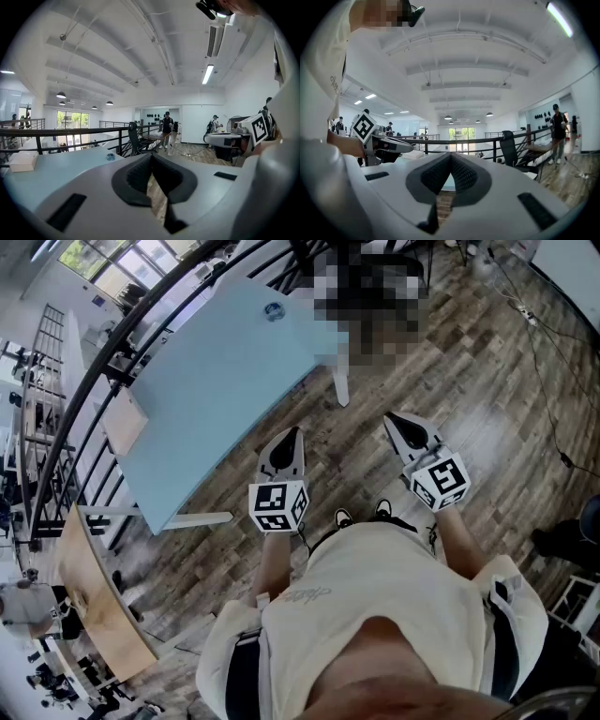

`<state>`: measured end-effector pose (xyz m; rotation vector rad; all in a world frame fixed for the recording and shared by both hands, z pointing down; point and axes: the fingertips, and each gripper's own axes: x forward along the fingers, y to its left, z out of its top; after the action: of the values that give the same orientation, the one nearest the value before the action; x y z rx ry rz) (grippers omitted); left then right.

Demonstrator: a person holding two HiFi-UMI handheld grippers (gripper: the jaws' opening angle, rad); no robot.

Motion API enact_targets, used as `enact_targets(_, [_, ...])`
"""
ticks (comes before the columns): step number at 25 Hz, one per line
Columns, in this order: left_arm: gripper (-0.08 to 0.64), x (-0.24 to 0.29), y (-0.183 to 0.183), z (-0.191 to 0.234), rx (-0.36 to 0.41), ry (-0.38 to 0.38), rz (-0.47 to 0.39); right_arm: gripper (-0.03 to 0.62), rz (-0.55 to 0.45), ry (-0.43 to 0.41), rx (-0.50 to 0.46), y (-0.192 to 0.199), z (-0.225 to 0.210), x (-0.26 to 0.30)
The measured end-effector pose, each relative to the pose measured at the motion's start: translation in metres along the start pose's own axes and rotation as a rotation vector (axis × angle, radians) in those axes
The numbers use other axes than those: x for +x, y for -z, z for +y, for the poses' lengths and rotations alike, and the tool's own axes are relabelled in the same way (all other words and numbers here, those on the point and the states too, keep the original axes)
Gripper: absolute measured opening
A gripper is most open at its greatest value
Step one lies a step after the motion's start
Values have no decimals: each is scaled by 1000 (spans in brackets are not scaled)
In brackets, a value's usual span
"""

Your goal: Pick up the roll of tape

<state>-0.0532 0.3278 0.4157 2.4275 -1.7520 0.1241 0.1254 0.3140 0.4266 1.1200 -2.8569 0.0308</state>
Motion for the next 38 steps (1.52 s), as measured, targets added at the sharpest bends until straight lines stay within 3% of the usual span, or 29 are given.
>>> enact_targets(10, [20,6,-1,-5,-21,-11,-5,6,-27,16,-4,-6,-11,-7])
enact_targets(20, [23,9,-3,-12,11,-48,-6,6,-13,-10,-18,0,-17,-7])
enact_targets(21, [40,9,-2,-11,20,-59,1,6,-13,-15,-19,1,-18,-7])
enact_targets(22, [120,10,-1,-11,26,-70,5,6,-15,-19,-18,1,-19,-8])
enact_targets(23, [149,10,-1,-12,28,-78,5,6,-16,-23,-16,1,-21,-9])
enact_targets(32, [152,16,-4,-21,23,-129,-11,6,-14,-62,-11,6,-42,-16])
enact_targets(38, [152,19,11,-30,14,-150,28,6,14,-101,-18,22,-46,-15])
